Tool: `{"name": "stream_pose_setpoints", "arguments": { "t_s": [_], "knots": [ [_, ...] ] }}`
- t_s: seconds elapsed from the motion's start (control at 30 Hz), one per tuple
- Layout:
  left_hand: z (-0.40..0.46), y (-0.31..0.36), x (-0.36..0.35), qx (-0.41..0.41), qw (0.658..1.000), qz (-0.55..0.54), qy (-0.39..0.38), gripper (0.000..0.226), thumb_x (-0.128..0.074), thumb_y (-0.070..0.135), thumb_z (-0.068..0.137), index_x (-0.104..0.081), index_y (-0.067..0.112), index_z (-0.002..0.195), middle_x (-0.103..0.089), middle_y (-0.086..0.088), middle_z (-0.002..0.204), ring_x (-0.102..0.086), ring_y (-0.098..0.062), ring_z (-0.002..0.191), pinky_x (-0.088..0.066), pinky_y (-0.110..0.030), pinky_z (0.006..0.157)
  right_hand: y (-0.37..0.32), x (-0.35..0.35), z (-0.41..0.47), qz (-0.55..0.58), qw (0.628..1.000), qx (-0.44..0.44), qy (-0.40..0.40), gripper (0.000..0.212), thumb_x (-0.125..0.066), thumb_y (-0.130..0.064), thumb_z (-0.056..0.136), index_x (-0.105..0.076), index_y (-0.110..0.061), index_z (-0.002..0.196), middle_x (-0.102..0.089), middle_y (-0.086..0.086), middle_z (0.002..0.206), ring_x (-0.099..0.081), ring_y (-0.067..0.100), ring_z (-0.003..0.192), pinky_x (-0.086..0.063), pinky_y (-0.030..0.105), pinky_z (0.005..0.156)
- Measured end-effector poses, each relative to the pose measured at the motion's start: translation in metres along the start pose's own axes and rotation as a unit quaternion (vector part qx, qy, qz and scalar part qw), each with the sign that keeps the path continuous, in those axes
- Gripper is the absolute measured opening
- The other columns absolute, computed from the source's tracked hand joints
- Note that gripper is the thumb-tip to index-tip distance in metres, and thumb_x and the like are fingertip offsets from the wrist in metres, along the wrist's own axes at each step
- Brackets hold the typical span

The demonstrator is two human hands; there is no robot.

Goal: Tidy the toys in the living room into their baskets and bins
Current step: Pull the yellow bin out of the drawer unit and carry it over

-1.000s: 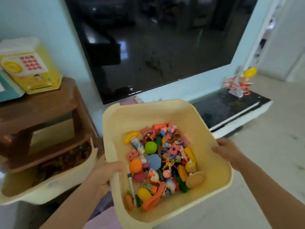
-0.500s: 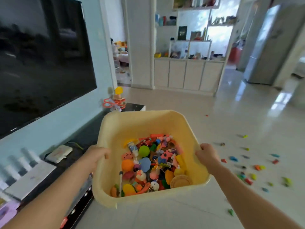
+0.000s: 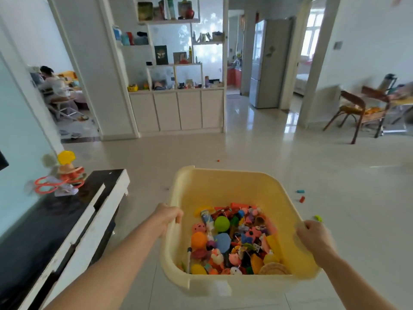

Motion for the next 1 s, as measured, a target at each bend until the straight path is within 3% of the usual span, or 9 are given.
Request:
{"name": "stream_pose_setpoints", "arguments": {
  "t_s": [0.17, 0.23, 0.3, 0.33, 0.4, 0.53, 0.6, 0.73, 1.0],
  "knots": [
    [0.071, 0.063, -0.070, -0.022, 0.997, 0.032, -0.064, 0.071, -0.049, -0.012, 0.071, -0.029, -0.005, 0.139, -0.029, -0.018, 0.148, -0.029, -0.035, 0.136, -0.033, -0.040, 0.099, 0.018, 0.024, 0.054, 0.031, 0.995, -0.071, 0.055, 0.021, -0.052, -0.010, 0.086, -0.056, -0.004, 0.066, -0.054, 0.010, 0.063, -0.051, 0.027, 0.064, -0.036, 0.029, 0.056],
    [0.095, 0.092, -0.105, -0.043, 0.995, 0.053, -0.076, 0.041, -0.051, -0.012, 0.069, -0.051, -0.011, 0.110, -0.037, -0.020, 0.143, -0.037, -0.035, 0.128, -0.035, -0.035, 0.087, 0.030, 0.038, 0.072, 0.045, 0.990, -0.102, 0.081, 0.019, -0.051, -0.013, 0.088, -0.058, -0.006, 0.072, -0.057, 0.011, 0.071, -0.054, 0.027, 0.068, -0.039, 0.029, 0.059],
    [0.109, 0.117, -0.149, -0.066, 0.989, 0.086, -0.101, 0.011, -0.054, -0.011, 0.066, -0.052, -0.007, 0.076, -0.046, -0.023, 0.133, -0.047, -0.035, 0.111, -0.037, -0.032, 0.078, 0.051, 0.057, 0.085, 0.043, 0.982, -0.146, 0.110, 0.015, -0.050, -0.014, 0.089, -0.060, -0.008, 0.079, -0.059, 0.010, 0.076, -0.055, 0.026, 0.071, -0.040, 0.027, 0.061],
    [0.115, 0.126, -0.168, -0.077, 0.986, 0.092, -0.114, 0.010, -0.054, -0.011, 0.065, -0.049, -0.005, 0.071, -0.050, -0.025, 0.126, -0.049, -0.034, 0.100, -0.038, -0.032, 0.074, 0.059, 0.066, 0.090, 0.041, 0.980, -0.156, 0.118, 0.013, -0.050, -0.014, 0.089, -0.060, -0.009, 0.082, -0.059, 0.009, 0.078, -0.055, 0.025, 0.072, -0.040, 0.027, 0.061],
    [0.123, 0.146, -0.214, -0.093, 0.980, 0.102, -0.145, 0.014, -0.054, -0.011, 0.065, -0.048, -0.006, 0.076, -0.054, -0.026, 0.108, -0.047, -0.032, 0.087, -0.039, -0.033, 0.069, 0.079, 0.087, 0.102, 0.032, 0.974, -0.175, 0.142, 0.011, -0.050, -0.014, 0.089, -0.060, -0.011, 0.085, -0.060, 0.008, 0.081, -0.055, 0.024, 0.074, -0.040, 0.028, 0.061],
    [0.122, 0.182, -0.321, -0.113, 0.960, 0.141, -0.214, 0.038, -0.053, -0.011, 0.066, -0.047, -0.008, 0.104, -0.050, -0.017, 0.083, -0.048, -0.033, 0.085, -0.043, -0.036, 0.068, 0.129, 0.137, 0.128, 0.024, 0.954, -0.231, 0.187, 0.011, -0.050, -0.012, 0.088, -0.061, -0.011, 0.087, -0.061, 0.008, 0.085, -0.057, 0.025, 0.077, -0.043, 0.030, 0.065],
    [0.118, 0.195, -0.373, -0.122, 0.950, 0.162, -0.238, 0.038, -0.053, -0.010, 0.068, -0.045, -0.006, 0.105, -0.048, -0.015, 0.079, -0.047, -0.032, 0.084, -0.043, -0.037, 0.069, 0.156, 0.163, 0.141, 0.016, 0.947, -0.252, 0.200, 0.010, -0.051, -0.013, 0.089, -0.061, -0.011, 0.087, -0.060, 0.009, 0.085, -0.055, 0.024, 0.075, -0.040, 0.028, 0.063],
    [0.100, 0.219, -0.487, -0.129, 0.931, 0.186, -0.285, 0.030, -0.053, -0.007, 0.070, -0.043, -0.004, 0.099, -0.047, -0.020, 0.097, -0.047, -0.034, 0.091, -0.043, -0.039, 0.073, 0.217, 0.220, 0.179, 0.012, 0.932, -0.289, 0.219, 0.012, -0.051, -0.012, 0.088, -0.063, -0.008, 0.089, -0.062, 0.010, 0.087, -0.056, 0.025, 0.076, -0.041, 0.029, 0.064],
    [0.063, 0.280, -0.678, -0.121, 0.914, 0.152, -0.355, 0.021, -0.049, -0.012, 0.071, -0.045, 0.000, 0.088, -0.048, -0.015, 0.076, -0.049, -0.030, 0.070, -0.046, -0.037, 0.062, 0.302, 0.346, 0.268, 0.010, 0.914, -0.324, 0.245, 0.012, -0.052, -0.007, 0.086, -0.064, -0.008, 0.089, -0.058, 0.009, 0.082, -0.052, 0.025, 0.073, -0.035, 0.025, 0.058]
  ]
}}
Point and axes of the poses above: each hand's wrist, its own z-axis towards the middle knuckle, its own x-axis out of the back of the hand, y = z × x, the point moved 4 cm from there along z, towards the middle knuckle
